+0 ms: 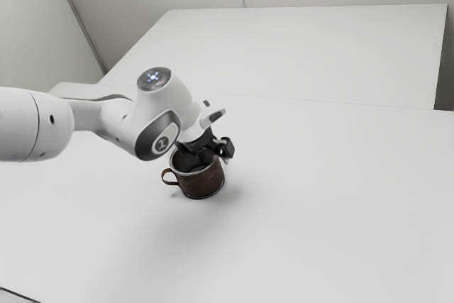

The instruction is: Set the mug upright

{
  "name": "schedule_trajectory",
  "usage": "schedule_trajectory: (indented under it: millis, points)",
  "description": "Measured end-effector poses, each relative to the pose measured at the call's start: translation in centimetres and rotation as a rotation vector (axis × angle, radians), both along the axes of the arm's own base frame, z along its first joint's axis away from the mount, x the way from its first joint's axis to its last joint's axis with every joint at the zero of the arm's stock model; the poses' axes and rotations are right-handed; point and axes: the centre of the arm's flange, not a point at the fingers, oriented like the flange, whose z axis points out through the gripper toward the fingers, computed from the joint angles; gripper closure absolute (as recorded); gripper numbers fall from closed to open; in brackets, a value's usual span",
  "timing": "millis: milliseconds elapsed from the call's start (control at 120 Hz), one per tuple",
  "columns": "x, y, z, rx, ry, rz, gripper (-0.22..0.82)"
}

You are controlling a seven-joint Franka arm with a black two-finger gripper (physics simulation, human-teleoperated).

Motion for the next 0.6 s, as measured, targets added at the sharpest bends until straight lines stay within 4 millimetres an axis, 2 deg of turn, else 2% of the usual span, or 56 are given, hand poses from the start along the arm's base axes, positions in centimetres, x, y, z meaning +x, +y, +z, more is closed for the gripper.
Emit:
schedule_trajectory:
  millis: [108,217,342,492,600]
  points:
    - [-0.1,0.2,1.5,0.007,-0.012,0.003,0.11]
    - [1.6,0.1,5.9,0.013,-0.035,0.017,0.06]
    - [2.5,0.4,8.5,0.039,0.011,0.024,0.04]
    - [3.6,0.7,13.7,0.068,0.047,0.016,0.02]
    - [3.8,1.0,16.7,0.084,0.078,0.013,0.01]
